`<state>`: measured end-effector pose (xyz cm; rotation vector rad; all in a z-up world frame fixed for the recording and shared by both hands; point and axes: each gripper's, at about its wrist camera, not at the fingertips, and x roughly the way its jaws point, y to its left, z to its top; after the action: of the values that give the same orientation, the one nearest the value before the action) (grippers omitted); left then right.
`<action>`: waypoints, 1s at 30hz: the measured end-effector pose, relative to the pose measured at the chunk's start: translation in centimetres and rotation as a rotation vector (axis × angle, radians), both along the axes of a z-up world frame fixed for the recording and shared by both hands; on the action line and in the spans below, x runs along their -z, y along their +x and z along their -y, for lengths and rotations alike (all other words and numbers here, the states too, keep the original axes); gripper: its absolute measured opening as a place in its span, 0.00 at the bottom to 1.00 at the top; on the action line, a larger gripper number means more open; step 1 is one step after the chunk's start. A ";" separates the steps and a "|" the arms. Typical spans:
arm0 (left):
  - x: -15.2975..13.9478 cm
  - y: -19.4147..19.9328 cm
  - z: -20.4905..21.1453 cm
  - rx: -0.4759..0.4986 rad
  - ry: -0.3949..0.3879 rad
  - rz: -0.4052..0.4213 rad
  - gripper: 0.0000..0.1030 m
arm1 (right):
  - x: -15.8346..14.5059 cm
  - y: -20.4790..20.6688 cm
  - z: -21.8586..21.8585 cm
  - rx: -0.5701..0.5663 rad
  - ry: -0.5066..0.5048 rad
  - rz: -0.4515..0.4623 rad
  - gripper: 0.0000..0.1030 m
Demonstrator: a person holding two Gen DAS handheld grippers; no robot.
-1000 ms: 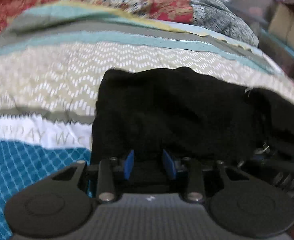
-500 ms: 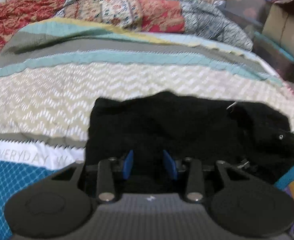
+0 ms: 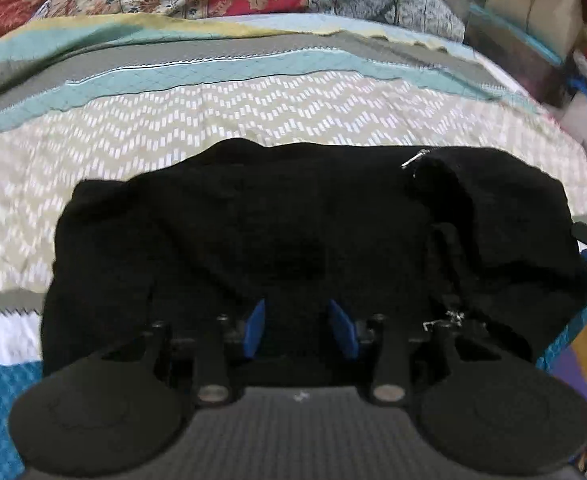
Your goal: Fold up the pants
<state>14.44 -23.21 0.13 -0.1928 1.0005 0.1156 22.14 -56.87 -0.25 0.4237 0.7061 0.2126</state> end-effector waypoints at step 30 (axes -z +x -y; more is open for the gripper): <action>-7.8 8.2 5.1 0.193 -0.203 0.087 0.20 | -5.2 -9.9 -10.6 -0.539 -0.206 0.436 0.66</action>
<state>22.68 -28.31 7.90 -0.2829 0.9390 -0.1696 12.20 -46.28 4.92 -0.0241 0.3924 0.7111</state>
